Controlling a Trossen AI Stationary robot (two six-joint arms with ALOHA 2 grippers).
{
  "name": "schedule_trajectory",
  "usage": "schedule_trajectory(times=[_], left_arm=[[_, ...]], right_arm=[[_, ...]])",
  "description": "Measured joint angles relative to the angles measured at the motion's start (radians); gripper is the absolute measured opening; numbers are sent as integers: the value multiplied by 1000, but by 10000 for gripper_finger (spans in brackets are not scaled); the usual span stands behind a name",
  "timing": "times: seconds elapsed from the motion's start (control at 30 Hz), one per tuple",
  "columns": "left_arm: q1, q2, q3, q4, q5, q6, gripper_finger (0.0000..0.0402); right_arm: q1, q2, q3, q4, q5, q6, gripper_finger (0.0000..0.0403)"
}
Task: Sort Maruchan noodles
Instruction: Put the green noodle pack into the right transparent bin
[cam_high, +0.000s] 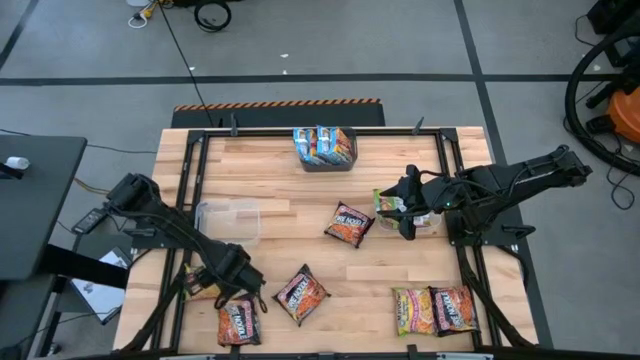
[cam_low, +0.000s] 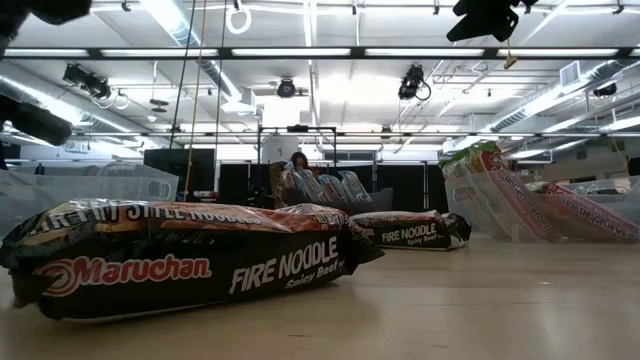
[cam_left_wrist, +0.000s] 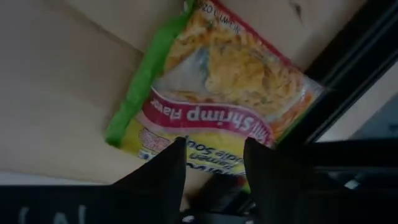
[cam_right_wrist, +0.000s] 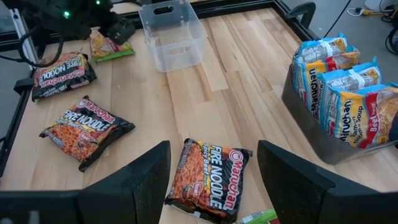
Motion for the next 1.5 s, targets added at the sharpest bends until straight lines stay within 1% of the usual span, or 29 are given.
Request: schedule_trajectory(times=[0.13,0.27,0.37,0.47,0.7,0.77,0.87,0.93,1.03,1.1,1.23,1.33,1.5], left_arm=[[22,0,4,61,-22,111,156],[39,7,7,136,-13,198,145],[46,35,-1,133,4,259,142],[46,69,-3,136,-4,312,142],[46,126,-3,146,-31,354,141],[46,133,-2,145,-26,386,138],[46,136,-3,148,-19,428,115],[46,136,-5,146,-18,440,87],[46,136,-6,142,-32,439,32],[46,136,-6,147,-55,407,10],[45,139,26,106,-99,313,6],[46,139,99,24,-107,251,4],[45,126,257,-91,-142,180,3]], right_arm=[[0,0,0,0,11,14,245],[0,0,0,0,29,26,245],[0,0,0,0,29,32,245],[0,0,0,0,32,32,245],[0,0,0,0,36,34,245],[0,0,0,0,36,33,245],[0,0,0,0,36,32,245],[0,0,0,0,36,31,245],[0,0,0,0,36,22,245],[0,0,0,0,36,8,245],[0,0,0,5,36,-5,245],[0,0,0,8,36,-28,245],[0,0,0,9,36,-43,245]])
